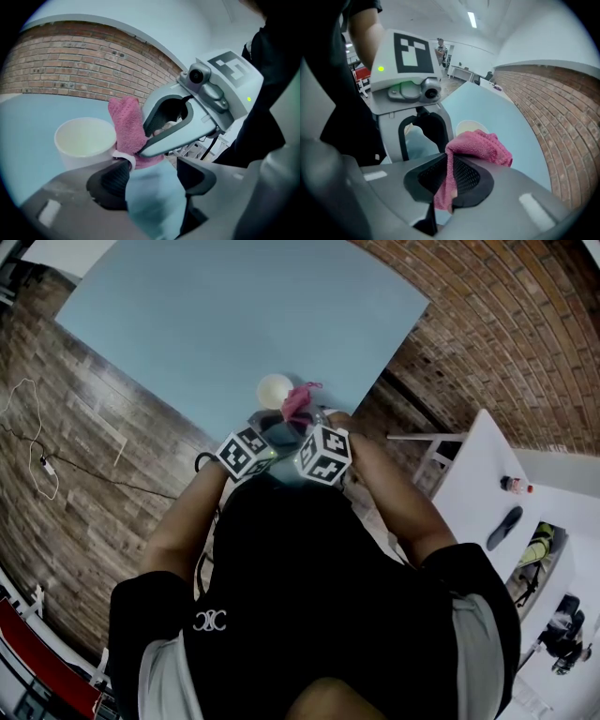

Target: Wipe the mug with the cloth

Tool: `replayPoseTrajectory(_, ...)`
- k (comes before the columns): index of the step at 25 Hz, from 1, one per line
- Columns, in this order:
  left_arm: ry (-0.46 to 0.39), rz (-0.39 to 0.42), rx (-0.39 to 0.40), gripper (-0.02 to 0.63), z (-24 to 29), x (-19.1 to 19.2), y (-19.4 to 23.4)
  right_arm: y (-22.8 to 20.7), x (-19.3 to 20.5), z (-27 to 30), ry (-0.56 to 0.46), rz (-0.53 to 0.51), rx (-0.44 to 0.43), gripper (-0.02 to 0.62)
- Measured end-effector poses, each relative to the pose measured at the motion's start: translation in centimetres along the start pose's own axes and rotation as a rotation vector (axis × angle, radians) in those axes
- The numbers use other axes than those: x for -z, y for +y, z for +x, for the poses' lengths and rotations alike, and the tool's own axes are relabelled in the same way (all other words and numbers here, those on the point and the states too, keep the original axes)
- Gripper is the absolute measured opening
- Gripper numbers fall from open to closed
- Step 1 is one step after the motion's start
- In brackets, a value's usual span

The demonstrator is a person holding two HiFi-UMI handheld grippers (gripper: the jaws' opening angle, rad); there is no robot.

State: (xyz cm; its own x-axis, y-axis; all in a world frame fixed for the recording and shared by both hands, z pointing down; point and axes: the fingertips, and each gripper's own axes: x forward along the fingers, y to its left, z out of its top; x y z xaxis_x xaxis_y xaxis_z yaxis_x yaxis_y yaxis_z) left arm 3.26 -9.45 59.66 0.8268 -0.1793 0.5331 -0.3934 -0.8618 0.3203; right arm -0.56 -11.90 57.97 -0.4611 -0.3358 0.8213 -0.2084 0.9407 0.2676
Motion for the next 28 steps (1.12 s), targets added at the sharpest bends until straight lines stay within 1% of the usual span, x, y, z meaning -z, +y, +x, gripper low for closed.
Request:
replayPoseTrajectory(2, -0.04, -0.054, 0.016, 0.321, -0.3, -0.3, 0.0, 1.0, 0.0, -0.4, -0.025, 0.051, -0.085, 0.037)
replayPoseTrajectory(4, -0.06, -0.077, 0.03, 0.333, -0.4, -0.3, -0.1, 1.7, 0.1, -0.6, -0.038, 0.119, -0.152, 0.037)
replayPoseTrajectory(7, -0.038, -0.039, 0.042, 0.344, -0.3, -0.1, -0.4, 2.4, 0.7, -0.4, -0.04, 0.214, -0.208, 0.037)
replayPoseTrajectory(10, -0.005, 0.002, 0.059, 0.351, -0.2, 0.3, -0.8, 3.0, 1.2, 0.1, -0.024, 0.322, -0.287, 0.037)
replayPoseTrajectory(12, 0.008, 0.019, 0.064, 0.371, -0.2, 0.5, -1.1, 3.2, 1.2, 0.5, -0.023, 0.388, -0.326, 0.037)
replayPoseTrajectory(14, 0.011, 0.025, 0.064, 0.382, -0.2, 0.5, -1.1, 3.2, 1.3, 0.9, -0.005, 0.426, -0.33, 0.037)
replayPoseTrajectory(17, 0.023, 0.041, 0.059, 0.382, -0.2, 0.6, -1.1, 3.5, 2.2, 1.9, 0.059, 0.471, -0.322, 0.037)
replayPoseTrajectory(19, 0.032, 0.054, 0.057, 0.382, -0.2, 0.7, -1.1, 3.6, 2.6, 2.5, 0.078, 0.522, -0.323, 0.037)
replayPoseTrajectory(25, 0.032, 0.048, 0.064, 0.385, -0.5, 0.8, -1.0, 3.2, 3.2, 3.8, 0.097, 0.762, -0.333, 0.038)
replayPoseTrajectory(28, 0.038, 0.054, 0.055, 0.385, -0.4, 0.9, -0.8, 2.6, 3.6, 4.2, 0.086, 0.871, -0.326, 0.038)
